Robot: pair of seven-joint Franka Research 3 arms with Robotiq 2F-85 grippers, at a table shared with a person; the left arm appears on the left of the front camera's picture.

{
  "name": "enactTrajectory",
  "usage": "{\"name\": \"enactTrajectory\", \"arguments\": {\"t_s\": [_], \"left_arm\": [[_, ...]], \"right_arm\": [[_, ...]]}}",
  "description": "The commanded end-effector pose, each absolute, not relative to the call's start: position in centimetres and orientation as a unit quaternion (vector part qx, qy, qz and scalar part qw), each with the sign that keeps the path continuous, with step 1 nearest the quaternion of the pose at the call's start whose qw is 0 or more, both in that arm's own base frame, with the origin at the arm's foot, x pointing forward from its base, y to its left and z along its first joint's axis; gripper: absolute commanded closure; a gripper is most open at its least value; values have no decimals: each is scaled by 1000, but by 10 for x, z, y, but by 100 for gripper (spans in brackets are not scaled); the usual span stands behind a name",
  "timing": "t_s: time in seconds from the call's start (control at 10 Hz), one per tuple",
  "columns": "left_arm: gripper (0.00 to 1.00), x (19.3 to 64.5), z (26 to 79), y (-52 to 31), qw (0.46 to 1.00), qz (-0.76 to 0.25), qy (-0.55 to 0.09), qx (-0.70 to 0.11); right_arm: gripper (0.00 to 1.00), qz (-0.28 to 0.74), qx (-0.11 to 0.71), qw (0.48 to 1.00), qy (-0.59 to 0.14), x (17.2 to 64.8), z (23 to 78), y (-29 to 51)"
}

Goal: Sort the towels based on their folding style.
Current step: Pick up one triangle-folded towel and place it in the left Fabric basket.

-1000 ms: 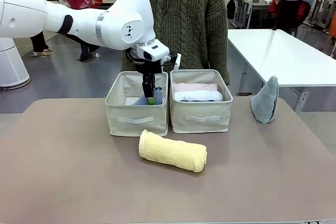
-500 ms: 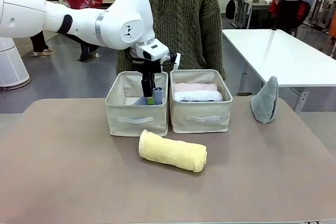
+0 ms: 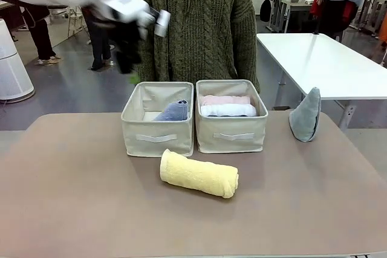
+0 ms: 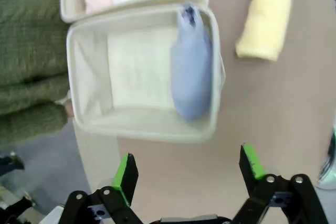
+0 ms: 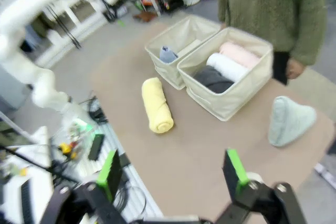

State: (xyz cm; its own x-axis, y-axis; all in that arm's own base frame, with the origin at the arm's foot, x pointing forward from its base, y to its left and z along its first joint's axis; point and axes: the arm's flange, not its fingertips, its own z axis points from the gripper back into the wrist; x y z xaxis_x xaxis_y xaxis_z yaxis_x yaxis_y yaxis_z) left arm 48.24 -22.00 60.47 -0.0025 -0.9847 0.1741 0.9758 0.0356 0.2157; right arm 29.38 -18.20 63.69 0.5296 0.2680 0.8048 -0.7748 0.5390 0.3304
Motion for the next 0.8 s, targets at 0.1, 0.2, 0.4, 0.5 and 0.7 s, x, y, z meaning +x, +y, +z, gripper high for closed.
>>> {"name": "enactTrajectory", "arguments": {"t_s": [0.1,0.2,0.4,0.5,0.7], "left_arm": [[0,399,590,-75,745,-644,-172,-6],[0,384,588,-50,755,-629,-187,-15],[0,367,579,-35,762,-615,-201,-16],[0,374,584,-39,774,-603,-190,-5],[0,369,585,-17,768,-613,-185,-26]], "right_arm": [[0,331,360,790,-370,295,637,-181],[0,331,360,790,-370,295,637,-181],[0,331,360,790,-370,295,637,-181],[0,331,360,790,-370,295,637,-181],[0,331,360,790,-370,295,637,-181]]}}
